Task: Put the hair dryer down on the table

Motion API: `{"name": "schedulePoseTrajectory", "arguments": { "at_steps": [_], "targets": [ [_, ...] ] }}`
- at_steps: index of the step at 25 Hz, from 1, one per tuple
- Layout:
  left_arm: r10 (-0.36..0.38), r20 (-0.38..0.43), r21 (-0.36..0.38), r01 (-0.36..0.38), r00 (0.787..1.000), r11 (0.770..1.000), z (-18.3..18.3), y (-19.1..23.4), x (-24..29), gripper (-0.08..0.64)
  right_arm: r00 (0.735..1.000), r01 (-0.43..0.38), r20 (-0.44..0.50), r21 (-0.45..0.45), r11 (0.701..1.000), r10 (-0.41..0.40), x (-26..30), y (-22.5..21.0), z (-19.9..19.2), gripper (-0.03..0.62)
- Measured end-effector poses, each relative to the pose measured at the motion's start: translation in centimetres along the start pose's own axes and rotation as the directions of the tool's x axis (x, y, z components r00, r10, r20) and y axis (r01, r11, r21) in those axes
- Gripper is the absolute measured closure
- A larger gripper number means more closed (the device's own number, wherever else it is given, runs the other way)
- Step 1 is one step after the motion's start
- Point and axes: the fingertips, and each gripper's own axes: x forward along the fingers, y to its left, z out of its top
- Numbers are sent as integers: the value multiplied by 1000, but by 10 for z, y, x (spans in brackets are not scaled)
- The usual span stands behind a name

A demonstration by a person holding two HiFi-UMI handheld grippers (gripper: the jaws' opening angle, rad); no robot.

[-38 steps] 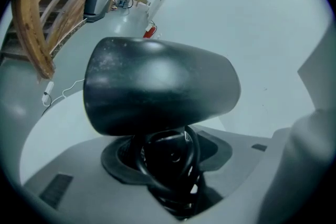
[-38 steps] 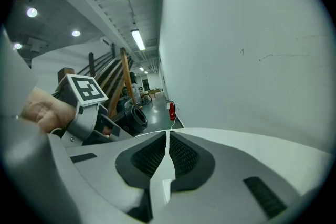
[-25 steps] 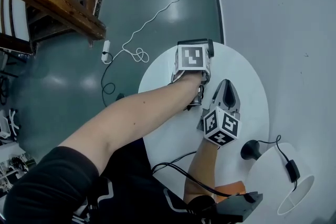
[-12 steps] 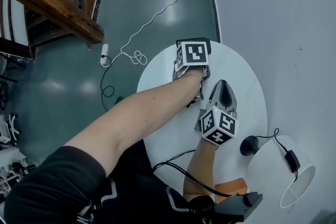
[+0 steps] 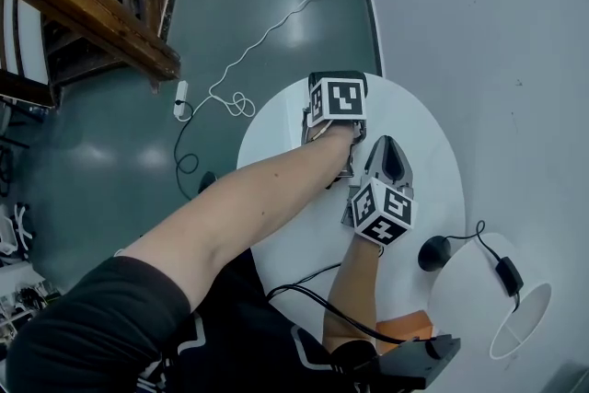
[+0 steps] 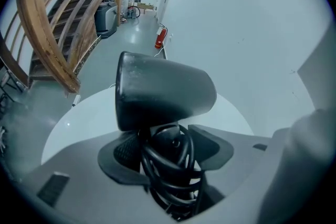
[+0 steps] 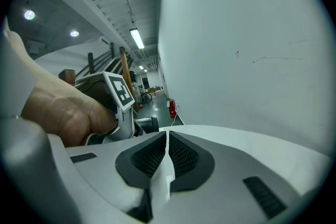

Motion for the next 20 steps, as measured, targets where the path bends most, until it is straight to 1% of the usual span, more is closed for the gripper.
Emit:
{"name": "schedulePoseTrajectory", "arguments": {
  "at_steps": [5, 10, 15, 17, 20],
  "targets": [
    [-40, 11, 37, 40, 999, 999, -2, -3, -1, 297, 1000, -10, -8, 8, 1000, 10, 2, -1, 0, 563],
    [-28, 15, 68, 27, 1000, 997, -4, 5, -6, 278, 1000, 13, -13, 13, 1000, -13, -1, -5, 2, 564],
    [-63, 13, 110, 61, 998, 992, -6, 5, -19, 256, 1000, 28, -8, 22, 999, -28, -7, -5, 8, 564],
    [-71, 31, 117, 66, 997, 991, -6, 5, -28, 255, 1000, 30, -6, 29, 999, -30, -8, -4, 13, 564],
    [-93, 83, 131, 81, 992, 988, -2, 1, -48, 256, 1000, 5, 8, 86, 996, -6, -13, 4, 27, 563]
  ]
}}
